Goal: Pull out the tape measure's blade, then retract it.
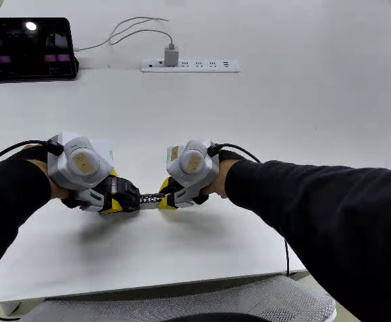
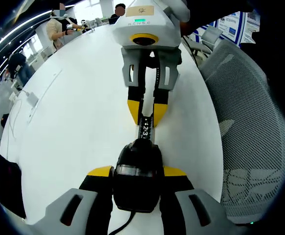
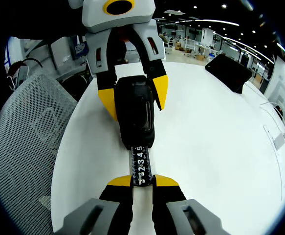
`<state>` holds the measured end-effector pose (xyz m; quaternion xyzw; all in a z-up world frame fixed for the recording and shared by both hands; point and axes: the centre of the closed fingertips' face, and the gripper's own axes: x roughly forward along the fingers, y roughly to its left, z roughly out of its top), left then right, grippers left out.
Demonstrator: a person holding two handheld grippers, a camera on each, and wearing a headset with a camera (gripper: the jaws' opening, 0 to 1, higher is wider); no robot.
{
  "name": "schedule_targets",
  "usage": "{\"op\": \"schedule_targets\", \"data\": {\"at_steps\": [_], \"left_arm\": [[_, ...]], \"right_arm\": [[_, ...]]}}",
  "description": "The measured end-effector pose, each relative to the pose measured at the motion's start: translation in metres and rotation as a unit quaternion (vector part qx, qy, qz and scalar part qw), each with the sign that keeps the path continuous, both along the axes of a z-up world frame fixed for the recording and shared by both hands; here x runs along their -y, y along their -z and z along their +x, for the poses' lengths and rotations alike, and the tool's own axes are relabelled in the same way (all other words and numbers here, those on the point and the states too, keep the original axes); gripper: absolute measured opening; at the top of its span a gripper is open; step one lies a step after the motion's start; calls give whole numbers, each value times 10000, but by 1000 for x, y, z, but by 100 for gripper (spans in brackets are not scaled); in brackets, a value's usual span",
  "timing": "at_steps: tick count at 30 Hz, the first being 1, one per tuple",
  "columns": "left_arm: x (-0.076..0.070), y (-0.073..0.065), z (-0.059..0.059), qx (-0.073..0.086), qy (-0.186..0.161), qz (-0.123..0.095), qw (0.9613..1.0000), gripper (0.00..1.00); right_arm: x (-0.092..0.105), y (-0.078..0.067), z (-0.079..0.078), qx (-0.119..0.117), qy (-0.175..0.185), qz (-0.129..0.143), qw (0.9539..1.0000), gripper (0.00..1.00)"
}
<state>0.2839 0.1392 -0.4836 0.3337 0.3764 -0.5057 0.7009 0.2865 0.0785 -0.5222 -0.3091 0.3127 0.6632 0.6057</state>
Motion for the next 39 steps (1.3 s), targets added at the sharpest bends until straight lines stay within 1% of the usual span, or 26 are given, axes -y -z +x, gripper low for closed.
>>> {"op": "schedule_targets", "data": {"at_steps": [17,22,30,36,39], "left_arm": [[0,0,0,-2,-1,-35,10000,31],[0,1,1,3,-25,-62,10000,31],[1,0,0,0,-28,-47,10000,31],[0,0,0,3,-28,-54,10000,31],[1,0,0,-5,-24,-68,10000,31]], "right_arm": [[12,1,3,7,-21,-42,10000,11],[15,1,4,13,9,-68,10000,11],[21,1,4,21,9,-97,10000,11],[26,1,4,-20,70,-120,9999,11],[28,1,4,6,62,-124,9999,11]]}}
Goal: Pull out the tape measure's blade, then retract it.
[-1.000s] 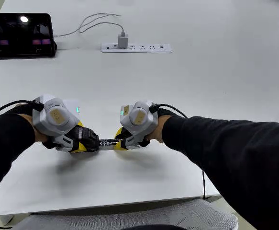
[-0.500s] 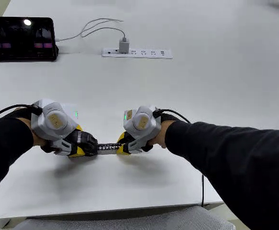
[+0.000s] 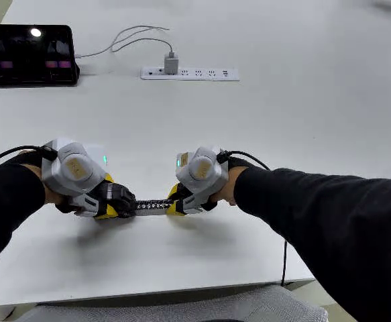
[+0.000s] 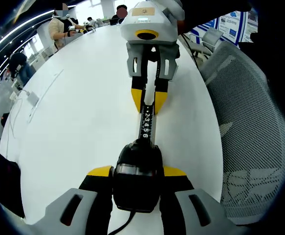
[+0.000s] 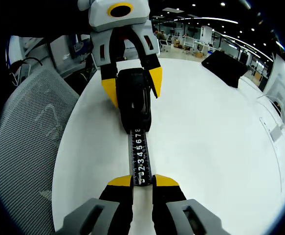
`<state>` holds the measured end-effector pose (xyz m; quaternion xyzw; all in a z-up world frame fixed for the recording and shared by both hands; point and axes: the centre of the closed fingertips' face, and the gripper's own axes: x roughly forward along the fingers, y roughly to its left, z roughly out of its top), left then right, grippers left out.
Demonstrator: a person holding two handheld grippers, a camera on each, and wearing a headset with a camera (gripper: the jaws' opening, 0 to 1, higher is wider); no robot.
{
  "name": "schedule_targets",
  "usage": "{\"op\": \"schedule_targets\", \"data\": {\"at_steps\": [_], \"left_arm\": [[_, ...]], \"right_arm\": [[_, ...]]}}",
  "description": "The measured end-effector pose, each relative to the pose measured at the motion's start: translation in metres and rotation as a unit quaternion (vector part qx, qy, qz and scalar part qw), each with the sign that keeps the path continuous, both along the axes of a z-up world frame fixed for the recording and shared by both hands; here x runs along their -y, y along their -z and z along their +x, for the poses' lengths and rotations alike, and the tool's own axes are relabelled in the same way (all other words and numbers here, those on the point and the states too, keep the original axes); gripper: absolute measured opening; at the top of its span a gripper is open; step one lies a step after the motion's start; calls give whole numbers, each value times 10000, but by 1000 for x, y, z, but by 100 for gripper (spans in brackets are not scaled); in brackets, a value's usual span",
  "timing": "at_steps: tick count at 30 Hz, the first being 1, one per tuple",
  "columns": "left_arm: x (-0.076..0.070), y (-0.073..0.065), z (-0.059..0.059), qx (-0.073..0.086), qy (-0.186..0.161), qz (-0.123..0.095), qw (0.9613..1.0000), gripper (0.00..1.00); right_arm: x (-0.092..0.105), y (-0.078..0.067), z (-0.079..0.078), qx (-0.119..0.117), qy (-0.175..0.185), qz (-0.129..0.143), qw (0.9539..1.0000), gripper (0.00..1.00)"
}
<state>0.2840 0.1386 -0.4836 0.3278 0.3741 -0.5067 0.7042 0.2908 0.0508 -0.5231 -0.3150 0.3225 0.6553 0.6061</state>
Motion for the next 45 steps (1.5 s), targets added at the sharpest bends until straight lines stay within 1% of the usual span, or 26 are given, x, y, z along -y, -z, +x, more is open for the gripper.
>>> {"op": "schedule_targets", "data": {"at_steps": [11,18,32,45], "left_arm": [[0,0,0,-4,-14,-10,10000,31],[0,0,0,19,-38,-24,10000,31],[0,0,0,16,-86,-33,10000,31],[-1,1,0,13,-105,-42,9999,31]], "right_arm": [[5,-1,0,3,27,-8,10000,11],[10,-2,0,-7,26,-19,10000,11],[21,-2,2,6,59,-45,10000,11],[27,-2,3,20,51,-47,10000,11]]}}
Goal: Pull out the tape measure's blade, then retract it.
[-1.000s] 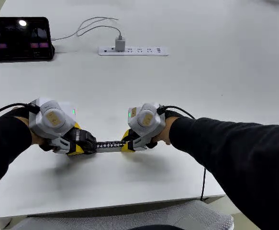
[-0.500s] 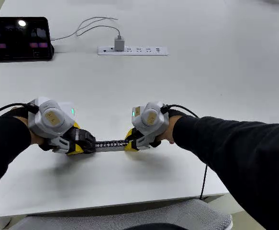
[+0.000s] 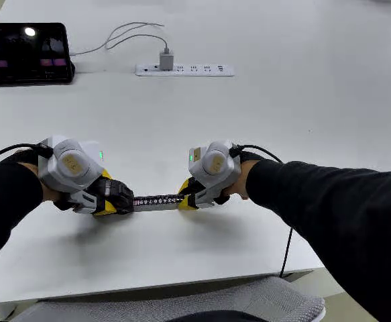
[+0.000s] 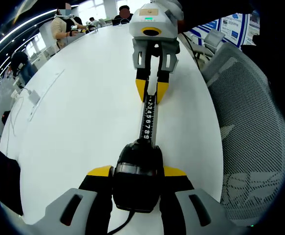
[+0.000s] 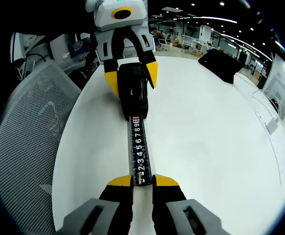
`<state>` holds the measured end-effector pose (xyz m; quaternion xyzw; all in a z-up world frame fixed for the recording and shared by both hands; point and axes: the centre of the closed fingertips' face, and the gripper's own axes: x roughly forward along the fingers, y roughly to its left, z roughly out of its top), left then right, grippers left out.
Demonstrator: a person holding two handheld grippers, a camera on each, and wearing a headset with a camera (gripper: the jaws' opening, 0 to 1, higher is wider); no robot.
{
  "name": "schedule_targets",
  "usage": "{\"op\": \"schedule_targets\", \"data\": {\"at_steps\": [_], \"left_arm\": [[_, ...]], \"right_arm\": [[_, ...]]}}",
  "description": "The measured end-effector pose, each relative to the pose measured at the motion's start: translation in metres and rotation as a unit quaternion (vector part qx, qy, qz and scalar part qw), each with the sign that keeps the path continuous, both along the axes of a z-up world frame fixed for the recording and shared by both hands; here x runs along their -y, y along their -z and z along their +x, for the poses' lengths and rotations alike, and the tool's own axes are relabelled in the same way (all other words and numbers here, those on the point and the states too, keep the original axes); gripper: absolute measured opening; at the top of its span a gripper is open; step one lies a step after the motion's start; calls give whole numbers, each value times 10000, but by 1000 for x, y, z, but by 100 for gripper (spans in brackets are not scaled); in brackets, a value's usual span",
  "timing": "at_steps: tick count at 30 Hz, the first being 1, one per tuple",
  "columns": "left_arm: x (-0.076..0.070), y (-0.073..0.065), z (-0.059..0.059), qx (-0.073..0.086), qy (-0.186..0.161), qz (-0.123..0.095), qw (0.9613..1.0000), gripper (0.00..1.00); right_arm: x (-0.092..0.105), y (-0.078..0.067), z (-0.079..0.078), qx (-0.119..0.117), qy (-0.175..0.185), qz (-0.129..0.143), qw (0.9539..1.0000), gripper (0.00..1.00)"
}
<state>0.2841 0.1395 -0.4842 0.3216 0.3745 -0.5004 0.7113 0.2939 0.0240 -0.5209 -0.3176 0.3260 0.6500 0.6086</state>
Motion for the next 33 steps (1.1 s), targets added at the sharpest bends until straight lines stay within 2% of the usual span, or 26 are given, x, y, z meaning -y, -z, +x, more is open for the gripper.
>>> {"op": "schedule_targets", "data": {"at_steps": [33], "left_arm": [[0,0,0,10,-16,-15,10000,31]], "right_arm": [[22,4,2,-10,80,-4,10000,11]]}}
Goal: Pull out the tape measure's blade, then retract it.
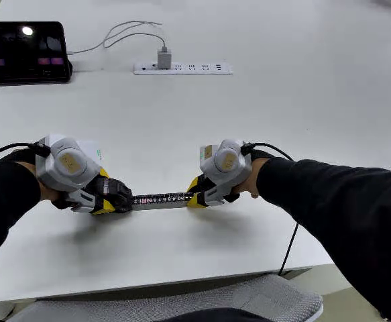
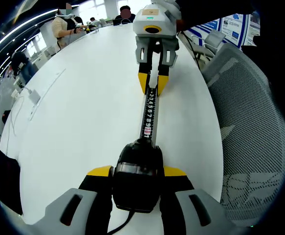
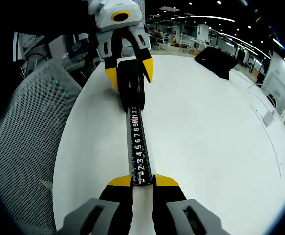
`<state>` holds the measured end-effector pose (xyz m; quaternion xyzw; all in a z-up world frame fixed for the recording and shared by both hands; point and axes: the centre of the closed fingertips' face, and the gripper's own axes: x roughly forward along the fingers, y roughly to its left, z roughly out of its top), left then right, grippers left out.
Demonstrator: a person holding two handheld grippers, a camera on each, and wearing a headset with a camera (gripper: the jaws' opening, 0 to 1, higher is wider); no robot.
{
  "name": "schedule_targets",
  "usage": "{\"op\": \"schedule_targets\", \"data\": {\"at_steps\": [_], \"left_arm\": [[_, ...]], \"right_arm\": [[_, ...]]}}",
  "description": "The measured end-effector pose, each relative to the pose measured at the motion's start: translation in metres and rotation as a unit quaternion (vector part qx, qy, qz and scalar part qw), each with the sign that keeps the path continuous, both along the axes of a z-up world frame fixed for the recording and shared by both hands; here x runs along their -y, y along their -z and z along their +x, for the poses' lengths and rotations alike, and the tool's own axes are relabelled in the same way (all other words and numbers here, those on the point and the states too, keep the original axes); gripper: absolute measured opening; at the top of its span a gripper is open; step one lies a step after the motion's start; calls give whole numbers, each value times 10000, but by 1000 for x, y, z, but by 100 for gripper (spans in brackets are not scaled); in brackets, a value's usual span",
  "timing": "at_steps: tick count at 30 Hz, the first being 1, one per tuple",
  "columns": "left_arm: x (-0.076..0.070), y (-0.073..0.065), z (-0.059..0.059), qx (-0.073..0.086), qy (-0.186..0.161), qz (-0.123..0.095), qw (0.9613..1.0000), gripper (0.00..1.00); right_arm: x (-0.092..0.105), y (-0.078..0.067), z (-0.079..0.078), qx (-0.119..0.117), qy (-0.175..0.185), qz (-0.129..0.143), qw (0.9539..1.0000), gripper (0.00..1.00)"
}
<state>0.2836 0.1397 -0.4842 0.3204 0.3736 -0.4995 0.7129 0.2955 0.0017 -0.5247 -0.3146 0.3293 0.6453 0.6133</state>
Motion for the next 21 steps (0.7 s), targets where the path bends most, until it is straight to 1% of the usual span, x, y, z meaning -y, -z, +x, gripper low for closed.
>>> {"op": "schedule_targets", "data": {"at_steps": [9,21], "left_arm": [[0,-1,-1,6,-13,-11,10000,31],[0,0,-1,4,-42,-18,10000,31]], "right_arm": [[9,-2,1,0,11,-12,10000,11],[15,-2,4,3,-3,-56,10000,11]]}}
